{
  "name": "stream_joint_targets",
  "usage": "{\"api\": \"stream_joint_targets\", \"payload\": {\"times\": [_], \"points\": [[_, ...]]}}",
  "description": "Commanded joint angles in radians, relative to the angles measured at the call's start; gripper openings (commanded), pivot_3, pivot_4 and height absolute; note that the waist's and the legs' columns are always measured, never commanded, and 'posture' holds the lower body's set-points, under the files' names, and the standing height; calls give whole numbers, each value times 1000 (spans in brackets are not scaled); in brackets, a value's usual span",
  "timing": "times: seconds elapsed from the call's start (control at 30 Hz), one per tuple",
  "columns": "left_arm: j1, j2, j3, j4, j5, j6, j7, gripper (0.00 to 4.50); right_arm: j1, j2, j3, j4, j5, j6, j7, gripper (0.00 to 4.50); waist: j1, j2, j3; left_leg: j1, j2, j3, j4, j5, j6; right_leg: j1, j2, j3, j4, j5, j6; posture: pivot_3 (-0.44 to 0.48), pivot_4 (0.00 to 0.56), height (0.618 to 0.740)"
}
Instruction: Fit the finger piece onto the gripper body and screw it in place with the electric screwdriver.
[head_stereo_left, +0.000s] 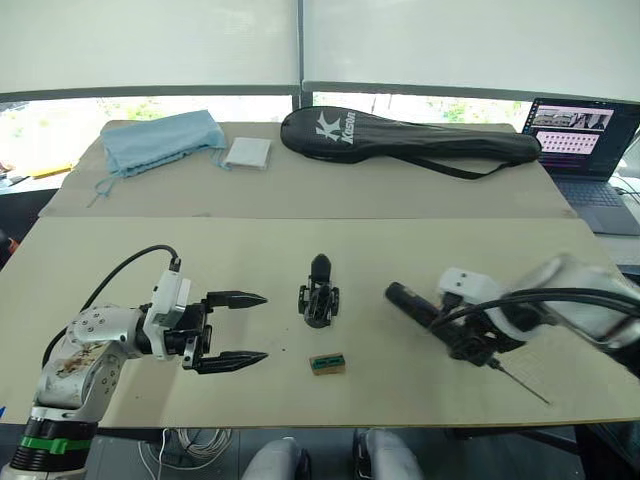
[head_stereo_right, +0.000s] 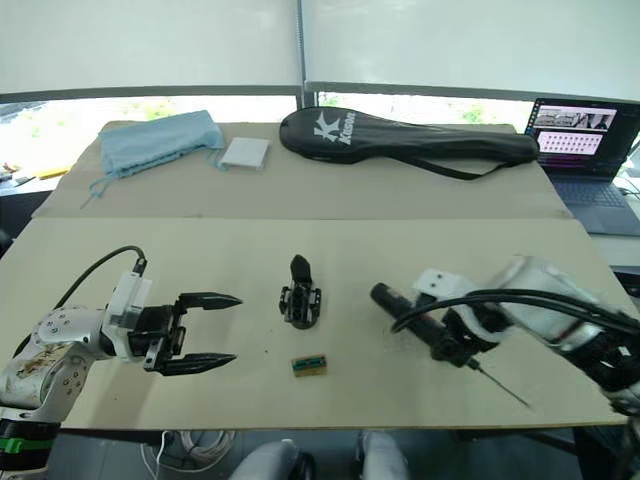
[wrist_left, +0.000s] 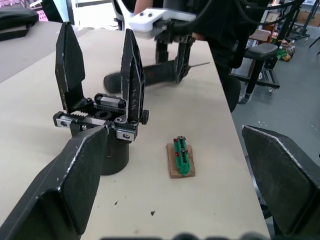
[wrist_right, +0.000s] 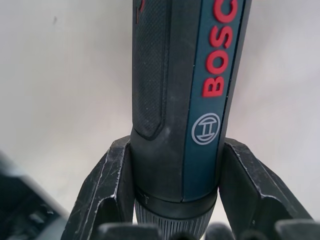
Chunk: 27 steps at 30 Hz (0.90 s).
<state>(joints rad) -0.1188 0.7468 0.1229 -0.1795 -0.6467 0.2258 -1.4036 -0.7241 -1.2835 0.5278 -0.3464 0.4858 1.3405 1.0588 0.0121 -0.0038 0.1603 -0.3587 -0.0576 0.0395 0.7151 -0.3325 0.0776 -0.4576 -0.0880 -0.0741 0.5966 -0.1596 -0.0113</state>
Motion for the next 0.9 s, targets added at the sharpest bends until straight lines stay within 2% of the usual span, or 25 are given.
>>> {"api": "stream_joint_targets", "payload": {"times": [0.03, 0.1, 0.17, 0.23, 0.3, 0.37, 0.47, 0.53, 0.63, 0.77, 0.9], "points": [[-7, 9, 20, 3, 4, -26, -10, 4500, 74, -12, -351, -15, 165, 15, 73, 1924, -3, -1, 0, 1, 1, 0, 0, 0, 0, 0, 0, 0, 0, 0, 0, 0, 150, 740], [-5, 8, 23, 14, 7, -37, -14, 4500, 182, 53, -595, -12, 230, -26, 65, 1924, -8, -1, 0, 2, 2, 0, 0, 0, -1, 1, 2, 1, 0, 0, 0, 0, 150, 740], [-2, 10, 21, 24, 15, -47, -24, 4500, 280, 125, -783, -41, 271, -75, 61, 1924, -6, -1, -1, 3, 3, 0, -1, 0, -1, 2, 2, 2, 0, 0, -1, 0, 150, 740], [8, 18, 2, 41, 51, -78, -47, 4500, 327, 257, -982, -72, 369, -74, 16, 1924, 0, -1, -1, 3, 3, 0, -1, 0, -1, 2, 2, 3, 1, 0, -1, 0, 150, 740], [12, 8, -4, 55, 62, -94, -48, 4500, 368, 343, -1085, -130, 436, -109, -5, 1924, 2, 0, -1, 3, 2, 0, -1, 0, -1, 2, 2, 3, 1, 1, -1, 0, 150, 740], [17, -9, -9, 77, 76, -123, -47, 4500, 396, 436, -1116, -205, 465, -179, -62, 1924, 4, 0, -1, 3, 2, 0, -1, 0, -1, 2, 2, 3, 1, 1, -1, 0, 150, 740], [47, -37, -40, 100, 123, -188, -44, 4500, 417, 670, -1126, -318, 517, -353, -188, 1924, 1, -6, -4, 4, 2, 0, -2, 0, -1, 2, 2, 3, 0, 1, -1, 0, 150, 740], [64, -53, -56, 109, 150, -221, -37, 4500, 461, 758, -1088, -380, 495, -465, -178, 1924, -1, -2, -2, 5, 2, 1, -3, 0, -1, 2, 4, 5, 1, 1, -1, 0, 150, 740], [84, -89, -98, 113, 196, -256, -1, 4500, 549, 791, -927, -413, 361, -682, -17, 1924, 1, -2, -3, 5, 1, 1, -3, 0, -1, 1, 4, 5, 2, 1, -1, 0, 150, 740], [101, -133, -163, 101, 265, -280, 60, 4500, 547, 842, -742, -334, 216, -947, 100, 1924, -1, -2, -3, 6, 0, 1, -1, 0, 0, 3, 5, 5, 3, 1, -1, 0, 150, 740], [102, -165, -209, 82, 299, -279, 109, 4500, 527, 873, -641, -266, 168, -1060, 123, 1924, -2, -3, -3, 6, 1, 1, 0, 0, 0, 2, 5, 6, 5, 1, -1, 0, 150, 740]]}}
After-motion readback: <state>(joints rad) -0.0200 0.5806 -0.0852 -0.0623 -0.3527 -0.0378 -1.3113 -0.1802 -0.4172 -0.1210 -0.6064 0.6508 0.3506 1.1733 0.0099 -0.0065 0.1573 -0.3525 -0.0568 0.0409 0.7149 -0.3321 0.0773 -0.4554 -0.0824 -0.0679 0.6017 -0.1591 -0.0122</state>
